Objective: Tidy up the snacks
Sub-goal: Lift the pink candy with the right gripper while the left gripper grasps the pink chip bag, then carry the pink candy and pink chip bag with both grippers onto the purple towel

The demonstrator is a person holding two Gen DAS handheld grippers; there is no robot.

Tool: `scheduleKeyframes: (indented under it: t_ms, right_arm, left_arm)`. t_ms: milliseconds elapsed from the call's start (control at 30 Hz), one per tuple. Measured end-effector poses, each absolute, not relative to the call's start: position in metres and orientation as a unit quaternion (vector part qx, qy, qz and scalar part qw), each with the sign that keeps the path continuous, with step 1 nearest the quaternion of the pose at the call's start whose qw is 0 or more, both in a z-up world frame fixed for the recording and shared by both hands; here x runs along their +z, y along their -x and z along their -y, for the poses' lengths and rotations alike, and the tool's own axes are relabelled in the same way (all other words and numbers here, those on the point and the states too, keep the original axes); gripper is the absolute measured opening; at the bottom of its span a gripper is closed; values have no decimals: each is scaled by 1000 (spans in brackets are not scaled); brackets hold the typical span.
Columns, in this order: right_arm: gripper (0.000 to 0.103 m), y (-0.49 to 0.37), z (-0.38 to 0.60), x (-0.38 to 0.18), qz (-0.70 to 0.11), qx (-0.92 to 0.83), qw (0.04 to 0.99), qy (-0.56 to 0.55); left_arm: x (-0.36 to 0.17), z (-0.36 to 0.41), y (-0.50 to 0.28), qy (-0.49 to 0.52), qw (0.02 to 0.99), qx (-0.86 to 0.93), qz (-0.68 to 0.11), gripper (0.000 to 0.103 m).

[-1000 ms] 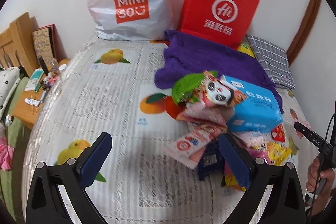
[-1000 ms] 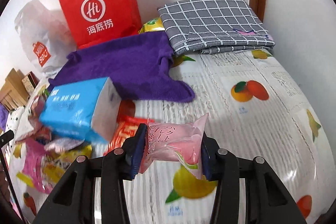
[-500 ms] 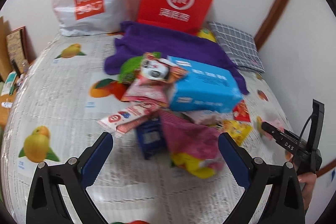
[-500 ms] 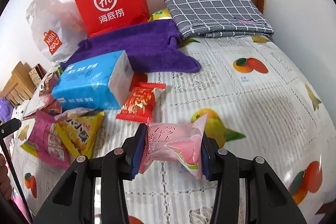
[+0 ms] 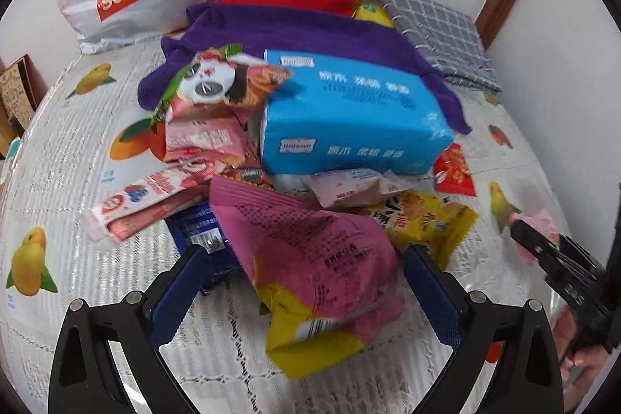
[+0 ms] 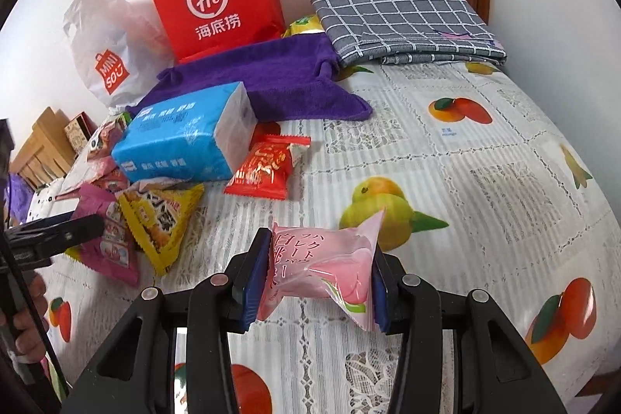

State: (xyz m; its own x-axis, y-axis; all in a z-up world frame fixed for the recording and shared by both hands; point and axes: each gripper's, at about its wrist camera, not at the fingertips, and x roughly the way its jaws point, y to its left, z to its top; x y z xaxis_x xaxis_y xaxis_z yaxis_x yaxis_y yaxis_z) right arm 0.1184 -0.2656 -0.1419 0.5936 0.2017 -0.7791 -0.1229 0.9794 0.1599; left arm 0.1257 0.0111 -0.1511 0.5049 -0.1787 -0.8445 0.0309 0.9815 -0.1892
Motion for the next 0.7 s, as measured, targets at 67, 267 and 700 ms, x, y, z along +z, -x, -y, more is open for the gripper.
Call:
scheduleKeyframes:
  t_ms: [67, 267, 700]
  right_arm:
    - [45, -115, 266, -144, -443, 96, 890, -46]
    - [45, -109, 266, -144, -444, 96, 890, -43]
    - [45, -83, 262, -105, -411, 101, 905, -45]
  left_arm:
    - [-156, -11, -129, 84, 860, -64, -499, 100]
    - [-149, -10, -124, 78, 862, -69, -496, 67]
    - [-102, -23, -80, 87, 882, -90, -455, 65]
